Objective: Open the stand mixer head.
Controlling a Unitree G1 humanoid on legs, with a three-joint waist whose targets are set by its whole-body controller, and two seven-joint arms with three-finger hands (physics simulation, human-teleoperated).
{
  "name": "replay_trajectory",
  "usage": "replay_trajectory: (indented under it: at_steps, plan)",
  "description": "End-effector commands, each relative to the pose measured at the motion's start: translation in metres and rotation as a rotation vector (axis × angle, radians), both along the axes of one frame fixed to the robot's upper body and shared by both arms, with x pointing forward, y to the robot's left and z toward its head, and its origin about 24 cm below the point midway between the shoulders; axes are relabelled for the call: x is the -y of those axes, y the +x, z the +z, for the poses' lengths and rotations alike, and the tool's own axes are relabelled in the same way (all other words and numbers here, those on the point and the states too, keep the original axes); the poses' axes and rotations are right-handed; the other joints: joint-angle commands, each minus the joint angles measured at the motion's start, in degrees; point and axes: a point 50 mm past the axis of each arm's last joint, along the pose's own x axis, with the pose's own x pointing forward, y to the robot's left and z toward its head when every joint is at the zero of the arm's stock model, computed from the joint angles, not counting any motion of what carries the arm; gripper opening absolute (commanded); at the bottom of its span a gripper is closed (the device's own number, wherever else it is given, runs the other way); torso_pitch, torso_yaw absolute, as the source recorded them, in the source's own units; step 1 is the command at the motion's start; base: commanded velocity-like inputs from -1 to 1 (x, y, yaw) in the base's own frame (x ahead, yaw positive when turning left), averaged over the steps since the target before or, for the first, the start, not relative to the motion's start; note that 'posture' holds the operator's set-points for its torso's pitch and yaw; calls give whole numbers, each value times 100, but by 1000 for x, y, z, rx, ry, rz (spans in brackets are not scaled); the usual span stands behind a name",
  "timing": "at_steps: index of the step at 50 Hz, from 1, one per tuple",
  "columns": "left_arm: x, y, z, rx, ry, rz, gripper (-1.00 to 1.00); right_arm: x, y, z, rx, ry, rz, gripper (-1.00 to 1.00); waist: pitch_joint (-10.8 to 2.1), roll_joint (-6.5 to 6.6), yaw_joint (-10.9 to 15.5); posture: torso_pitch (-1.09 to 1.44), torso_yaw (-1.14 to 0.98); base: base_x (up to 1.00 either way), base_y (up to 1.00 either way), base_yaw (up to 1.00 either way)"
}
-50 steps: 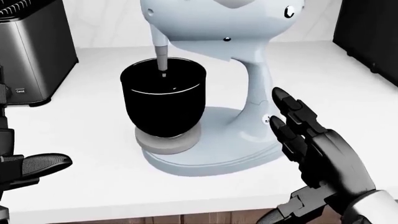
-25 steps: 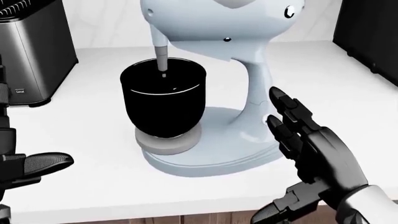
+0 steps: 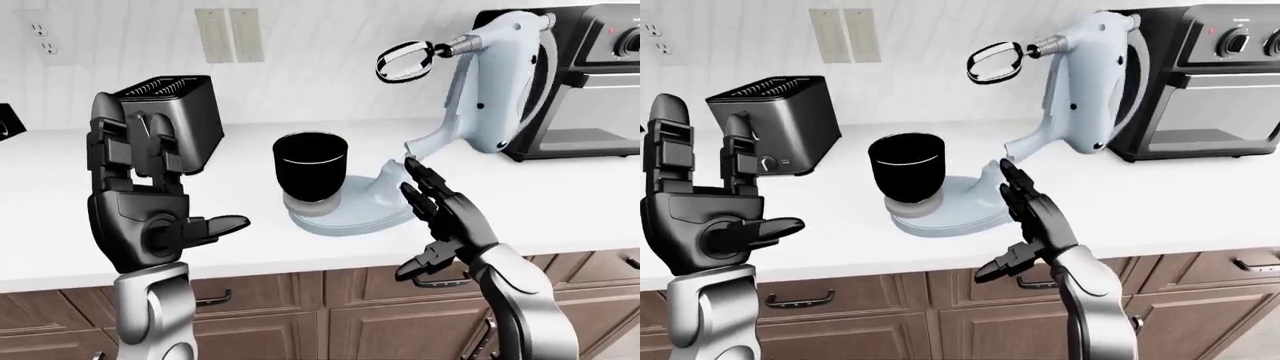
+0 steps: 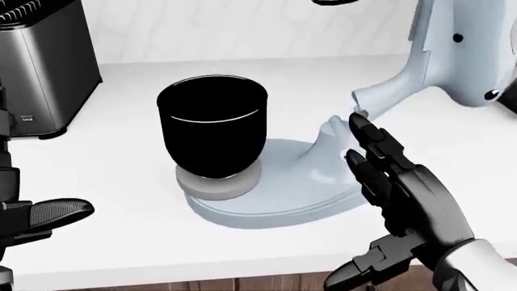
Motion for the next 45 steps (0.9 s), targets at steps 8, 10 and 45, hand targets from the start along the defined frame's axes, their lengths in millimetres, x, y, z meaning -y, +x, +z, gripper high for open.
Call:
replay_trajectory:
  at_steps: [8, 10, 45]
  plan:
    - [3, -3, 11, 65, 12, -8, 98, -1, -8, 21, 91, 5, -2, 100, -15, -4, 5, -30, 0, 0, 0, 0]
    - [3, -3, 11, 65, 12, -10, 98, 0, -10, 23, 94, 6, -2, 100, -16, -5, 6, -30, 0, 0, 0, 0]
    - [2, -2, 11, 65, 15, -6, 98, -13, -31, 51, 171, 199, 91, 100, -20, -21, -2, -30, 0, 0, 0, 0]
